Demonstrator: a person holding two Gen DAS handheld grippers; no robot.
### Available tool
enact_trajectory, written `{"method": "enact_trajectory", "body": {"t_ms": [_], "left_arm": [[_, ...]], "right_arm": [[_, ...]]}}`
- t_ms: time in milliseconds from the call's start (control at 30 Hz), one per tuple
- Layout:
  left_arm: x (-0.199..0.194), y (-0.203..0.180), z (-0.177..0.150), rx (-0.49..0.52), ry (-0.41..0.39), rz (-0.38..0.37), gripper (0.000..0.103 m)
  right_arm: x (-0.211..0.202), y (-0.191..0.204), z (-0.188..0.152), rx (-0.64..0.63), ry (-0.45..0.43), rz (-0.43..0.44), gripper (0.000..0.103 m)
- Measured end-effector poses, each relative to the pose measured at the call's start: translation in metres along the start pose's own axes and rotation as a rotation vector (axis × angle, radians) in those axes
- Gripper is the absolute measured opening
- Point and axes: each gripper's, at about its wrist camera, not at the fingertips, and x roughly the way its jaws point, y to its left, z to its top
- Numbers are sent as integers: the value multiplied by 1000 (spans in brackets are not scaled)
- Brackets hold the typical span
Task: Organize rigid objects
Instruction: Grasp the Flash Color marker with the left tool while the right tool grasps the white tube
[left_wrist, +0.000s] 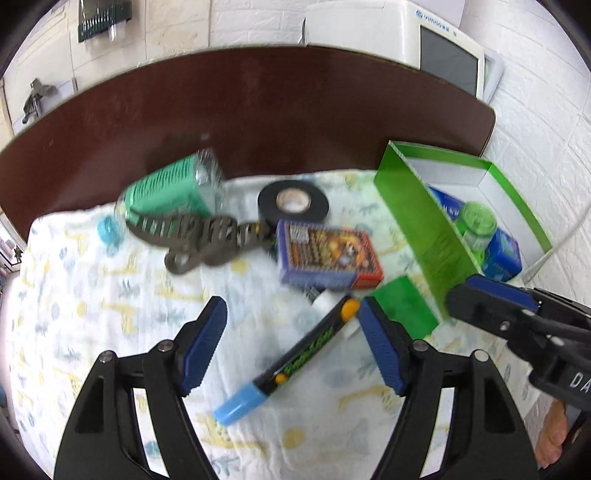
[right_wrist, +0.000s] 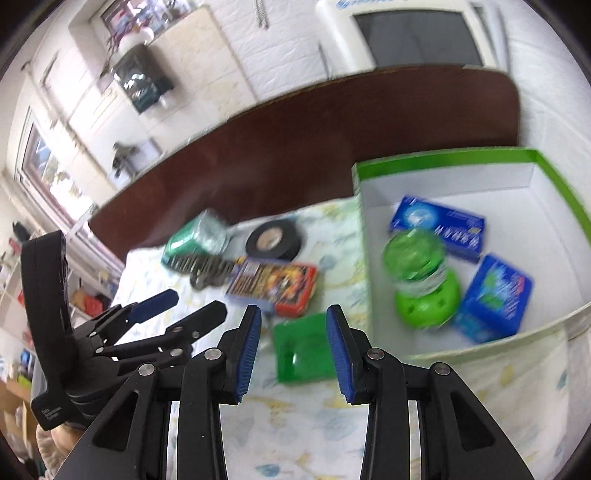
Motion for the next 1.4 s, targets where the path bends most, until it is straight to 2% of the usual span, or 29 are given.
{"method": "enact_trajectory", "body": {"t_ms": [133,300,367,433,467,500,533,733,867,900,933,967,1100,1267,1300,1333,1367,1400], "left_arm": [[6,10,-17,1,28,-19,70],[10,19,-30,15,50,-29,68],[13,23,-34,7,59,-36,64],[17,25,-36,3,79,-45,50],[20,26,-37,2,89,-46,47],[22,28,-38,-3,99,-54,36],[23,30,-39,-7,105,-60,34],[20,39,-40,-33,97,-76,30],[14,50,-42,-74,87,-45,29],[12,53,-43,-81,85,-36,26],[12,57,-44,-90,86,-24,17],[12,62,-45,-103,94,-11,16],[11,79,-46,-156,101,-19,14],[10,82,-47,-149,96,-20,14],[10,82,-47,-148,94,-21,14],[10,82,-47,-154,95,-18,14],[10,82,-47,-156,93,-18,14],[9,83,-47,-164,91,-21,14]], "right_arm": [[24,12,-18,3,58,-14,38],[36,20,-27,-18,53,-112,39],[38,24,-28,-30,38,-159,39],[41,26,-28,-37,28,-195,39],[43,27,-28,-39,30,-201,39],[44,27,-28,-36,37,-196,39],[47,26,-27,-30,44,-186,39],[52,33,-27,-52,54,-166,39],[59,52,-28,-165,60,-149,39],[62,58,-28,-198,58,-148,39],[65,64,-28,-235,56,-149,39],[69,69,-27,-260,57,-151,39],[90,78,-17,-311,87,-167,39],[124,81,-10,-342,181,-193,39],[127,83,-10,-359,170,-196,39],[128,86,-10,-375,168,-198,38],[129,88,-10,-383,168,-191,24],[128,90,-9,-377,186,-162,19]]}}
